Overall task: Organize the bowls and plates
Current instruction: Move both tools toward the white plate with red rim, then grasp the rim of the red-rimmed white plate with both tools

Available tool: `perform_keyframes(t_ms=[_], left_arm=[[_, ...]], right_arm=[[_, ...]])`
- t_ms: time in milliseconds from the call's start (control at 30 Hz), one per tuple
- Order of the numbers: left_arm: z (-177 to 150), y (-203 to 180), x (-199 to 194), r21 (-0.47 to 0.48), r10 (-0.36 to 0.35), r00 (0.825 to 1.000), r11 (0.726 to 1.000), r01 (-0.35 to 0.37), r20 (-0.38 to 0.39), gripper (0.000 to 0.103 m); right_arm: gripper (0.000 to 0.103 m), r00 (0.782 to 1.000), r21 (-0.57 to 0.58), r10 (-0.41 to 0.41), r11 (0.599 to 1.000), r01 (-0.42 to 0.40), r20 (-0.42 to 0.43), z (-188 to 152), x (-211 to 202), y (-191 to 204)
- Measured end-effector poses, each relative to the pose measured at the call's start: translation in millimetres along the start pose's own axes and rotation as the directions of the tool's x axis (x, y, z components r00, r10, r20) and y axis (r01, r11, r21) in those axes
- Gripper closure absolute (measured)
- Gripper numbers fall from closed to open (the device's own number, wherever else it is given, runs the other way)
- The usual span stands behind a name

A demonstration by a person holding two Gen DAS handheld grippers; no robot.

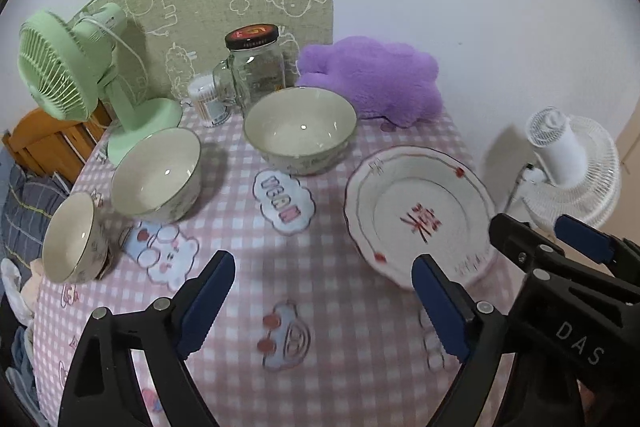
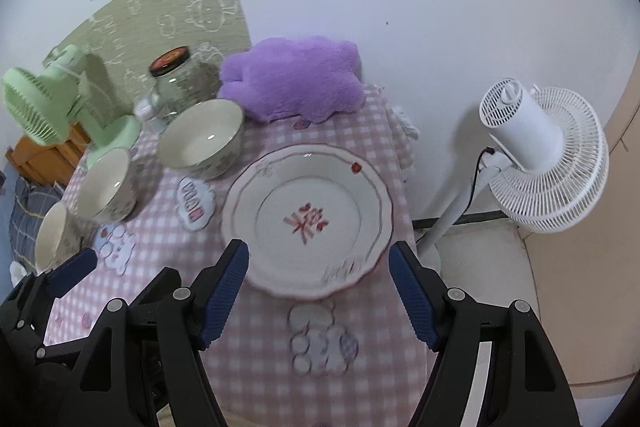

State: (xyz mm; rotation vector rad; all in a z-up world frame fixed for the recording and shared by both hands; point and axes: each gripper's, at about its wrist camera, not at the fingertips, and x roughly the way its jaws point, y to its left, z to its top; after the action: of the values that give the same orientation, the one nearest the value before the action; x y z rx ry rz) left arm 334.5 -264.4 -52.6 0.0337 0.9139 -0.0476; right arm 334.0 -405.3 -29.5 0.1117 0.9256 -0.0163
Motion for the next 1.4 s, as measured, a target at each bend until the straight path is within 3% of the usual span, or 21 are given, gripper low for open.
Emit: perform_keyframes(t_ms=[400, 833, 900, 967, 1167, 1400], left_arm=[[25.6, -27.9, 76.7, 0.037, -0.014, 0.998, 0.999, 0.016, -0.055, 0.021], [20.8, -39.3, 124.0, 0.04, -0.031, 0.991, 0.999, 0.036, -0.129, 0.025], [19.4, -39.9, 129.0, 0.035, -0.037, 0.989, 0.998, 0.043, -0.142, 0.029], [18.1, -41.0, 132.4, 0.034, -0.048, 0.987, 0.998, 0.054, -0.152, 0.033], [17.3, -44.1, 133.0, 0.049, -0.063, 0.987, 0.996, 0.071, -0.147, 0.037], [10.0, -30.7, 124.1, 0.04, -0.069, 0.985, 0.996, 0.076, -0.156, 0.037]], right_arm=[[0.027, 0.998, 0.043, -0.021, 0.999, 0.023, -0.054, 24.9, 78.1, -30.7], [0.028, 0.992, 0.064, -0.017, 0.998, 0.025, -0.122, 22.6, 130.9, -46.9], [0.031, 0.991, 0.071, -0.007, 0.997, 0.016, -0.13, 20.9, 134.6, -48.0], [0.04, 0.989, 0.076, 0.014, 0.997, -0.003, -0.145, 19.4, 137.9, -47.4], [0.049, 0.99, 0.063, -0.033, 0.997, 0.042, -0.14, 18.8, 135.2, -44.4], [0.051, 0.988, 0.039, -0.041, 0.998, 0.048, -0.148, 13.4, 123.3, -33.6]])
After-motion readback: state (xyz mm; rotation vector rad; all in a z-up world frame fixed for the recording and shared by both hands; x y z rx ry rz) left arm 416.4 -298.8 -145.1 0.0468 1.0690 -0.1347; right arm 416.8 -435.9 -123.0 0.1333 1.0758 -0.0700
